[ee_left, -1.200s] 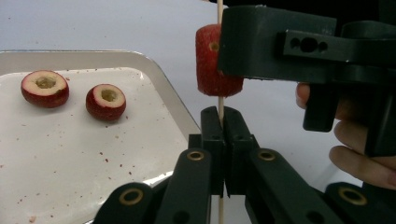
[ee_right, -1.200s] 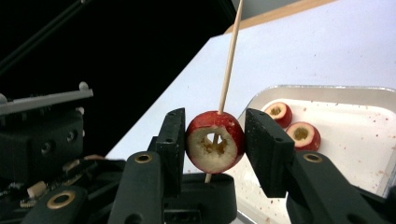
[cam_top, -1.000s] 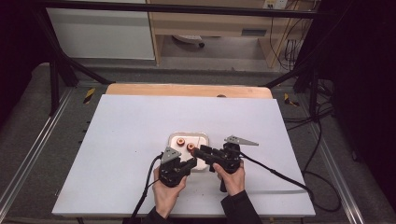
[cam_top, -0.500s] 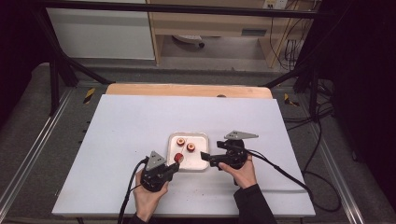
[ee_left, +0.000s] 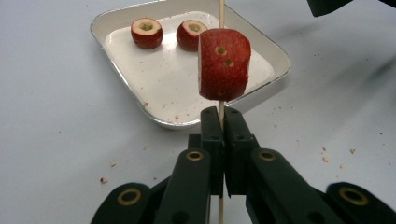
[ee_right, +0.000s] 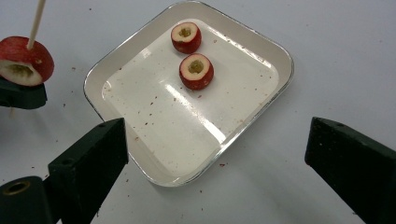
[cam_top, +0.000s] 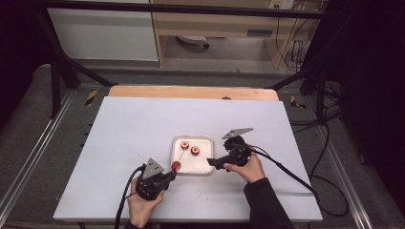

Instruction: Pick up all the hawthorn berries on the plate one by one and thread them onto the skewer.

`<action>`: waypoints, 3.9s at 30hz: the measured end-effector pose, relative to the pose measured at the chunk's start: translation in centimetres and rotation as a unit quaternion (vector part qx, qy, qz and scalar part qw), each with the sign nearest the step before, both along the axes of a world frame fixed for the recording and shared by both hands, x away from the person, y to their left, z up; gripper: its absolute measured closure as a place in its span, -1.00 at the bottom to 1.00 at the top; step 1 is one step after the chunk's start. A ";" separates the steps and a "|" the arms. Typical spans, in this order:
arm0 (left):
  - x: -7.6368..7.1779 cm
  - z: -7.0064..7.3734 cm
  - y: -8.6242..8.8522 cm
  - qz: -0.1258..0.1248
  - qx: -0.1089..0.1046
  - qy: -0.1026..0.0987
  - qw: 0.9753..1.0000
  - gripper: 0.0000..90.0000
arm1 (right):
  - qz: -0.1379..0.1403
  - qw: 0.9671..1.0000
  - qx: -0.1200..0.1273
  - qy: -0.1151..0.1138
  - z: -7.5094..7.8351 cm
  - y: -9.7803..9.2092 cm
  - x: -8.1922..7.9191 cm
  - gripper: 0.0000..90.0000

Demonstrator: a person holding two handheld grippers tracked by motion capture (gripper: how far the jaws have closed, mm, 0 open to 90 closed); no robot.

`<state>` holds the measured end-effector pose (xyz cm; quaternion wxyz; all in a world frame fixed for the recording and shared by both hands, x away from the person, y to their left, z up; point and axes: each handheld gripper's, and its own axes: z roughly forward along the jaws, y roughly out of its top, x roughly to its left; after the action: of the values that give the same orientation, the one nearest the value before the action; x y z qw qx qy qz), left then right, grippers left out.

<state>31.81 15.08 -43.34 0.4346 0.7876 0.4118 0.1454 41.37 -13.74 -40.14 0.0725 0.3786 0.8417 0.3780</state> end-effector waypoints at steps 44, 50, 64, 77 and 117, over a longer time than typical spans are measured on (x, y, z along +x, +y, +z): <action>-0.2 -0.8 2.0 0.000 0.008 0.016 1.000 0.95 | 0.044 0.987 -0.120 0.098 -0.5 8.3 6.9 -0.25; -0.2 -0.8 2.0 -0.003 0.007 0.017 1.000 0.95 | 0.045 0.984 -0.128 0.114 -0.8 8.8 7.2 -0.11; -0.2 -0.9 2.0 -0.002 0.008 0.020 1.000 0.95 | 0.045 0.981 -0.131 0.135 -1.6 9.1 7.6 0.19; -0.2 -0.9 2.0 -0.003 0.011 0.020 1.000 0.95 | 0.037 0.982 -0.124 0.138 -1.6 9.1 7.6 0.34; -0.5 -0.4 -2.3 0.007 -0.027 0.021 0.999 0.96 | -0.082 0.978 0.191 0.034 0.4 -0.3 0.3 0.35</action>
<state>31.29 12.81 -43.75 0.4460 0.7756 0.4300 0.1209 41.68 -13.99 -39.70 0.0010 0.4663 0.7220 0.5112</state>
